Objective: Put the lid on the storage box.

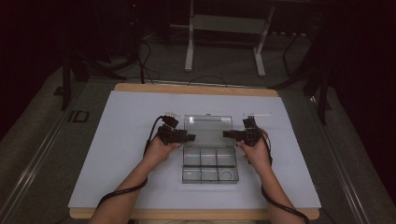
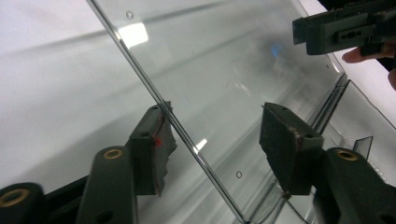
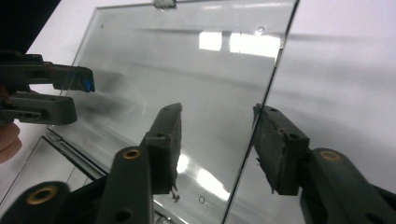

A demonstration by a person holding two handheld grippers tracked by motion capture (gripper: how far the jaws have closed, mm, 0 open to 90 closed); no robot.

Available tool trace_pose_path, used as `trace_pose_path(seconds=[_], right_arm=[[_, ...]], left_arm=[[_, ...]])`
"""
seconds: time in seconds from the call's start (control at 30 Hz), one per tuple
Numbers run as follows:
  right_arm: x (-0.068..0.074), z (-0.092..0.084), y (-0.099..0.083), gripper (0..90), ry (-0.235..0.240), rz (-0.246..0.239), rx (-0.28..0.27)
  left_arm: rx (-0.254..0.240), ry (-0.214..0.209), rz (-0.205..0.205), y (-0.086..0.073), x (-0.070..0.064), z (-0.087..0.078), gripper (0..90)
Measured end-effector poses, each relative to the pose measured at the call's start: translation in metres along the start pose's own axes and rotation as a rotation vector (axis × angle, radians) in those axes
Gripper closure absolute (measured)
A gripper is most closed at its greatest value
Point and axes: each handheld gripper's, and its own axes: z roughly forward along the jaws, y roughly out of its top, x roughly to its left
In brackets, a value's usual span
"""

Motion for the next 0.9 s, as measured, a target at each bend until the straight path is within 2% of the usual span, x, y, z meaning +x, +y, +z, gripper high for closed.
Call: trace_pose_path(seconds=[0.27, 0.4, 0.57, 0.9], right_arm=[[0.009, -0.017, -0.001, 61.0, -0.004, -0.076, -0.057], [0.011, -0.022, -0.003, 61.4, 0.005, -0.099, -0.079], [0.014, -0.026, -0.006, 61.4, 0.009, -0.118, -0.090], [0.020, -0.036, -0.010, 62.4, 0.015, -0.173, -0.103]], left_arm=[[-0.062, 0.034, 0.052, 0.002, -0.010, -0.013, 59.4], [-0.062, 0.060, 0.090, 0.003, -0.016, -0.017, 61.2], [-0.077, 0.081, 0.115, 0.001, -0.021, -0.019, 62.7], [-0.097, 0.088, 0.171, -0.002, -0.029, -0.029, 69.9]])
